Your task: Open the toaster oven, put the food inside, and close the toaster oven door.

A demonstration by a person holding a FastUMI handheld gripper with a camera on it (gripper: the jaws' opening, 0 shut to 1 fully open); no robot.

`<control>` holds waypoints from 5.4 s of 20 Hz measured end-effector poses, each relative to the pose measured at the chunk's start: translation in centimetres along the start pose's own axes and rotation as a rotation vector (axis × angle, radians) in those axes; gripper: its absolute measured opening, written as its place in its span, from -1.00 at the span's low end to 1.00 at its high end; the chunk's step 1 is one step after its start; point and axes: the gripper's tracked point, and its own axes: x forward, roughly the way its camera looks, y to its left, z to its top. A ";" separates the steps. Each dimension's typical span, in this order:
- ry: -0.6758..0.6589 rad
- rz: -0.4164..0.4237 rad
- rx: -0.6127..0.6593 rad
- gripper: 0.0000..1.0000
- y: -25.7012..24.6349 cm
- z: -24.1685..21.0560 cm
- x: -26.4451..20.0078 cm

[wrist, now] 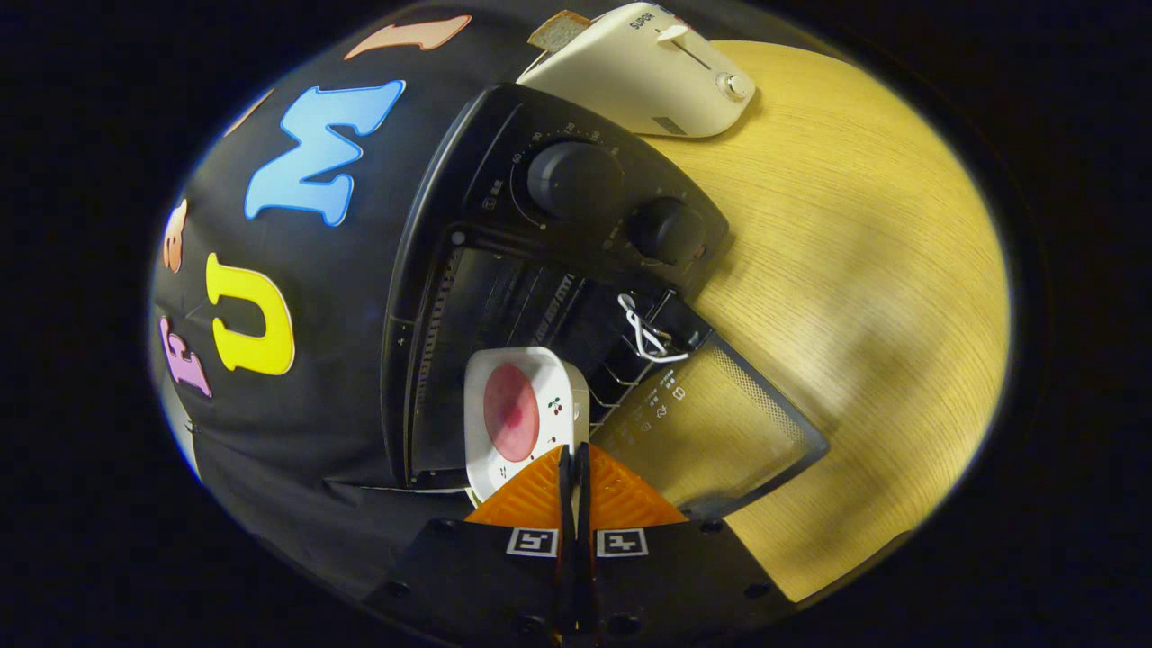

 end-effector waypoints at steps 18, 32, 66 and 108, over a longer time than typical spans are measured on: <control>-0.153 0.108 0.110 -0.82 4.2 3.6 4.6; -0.067 0.132 -0.110 0.95 3.9 -0.1 -2.1; 0.143 -0.577 -0.998 0.96 -11.6 -8.8 -1.9; -0.723 -0.073 -1.211 0.97 10.0 -1.5 -24.8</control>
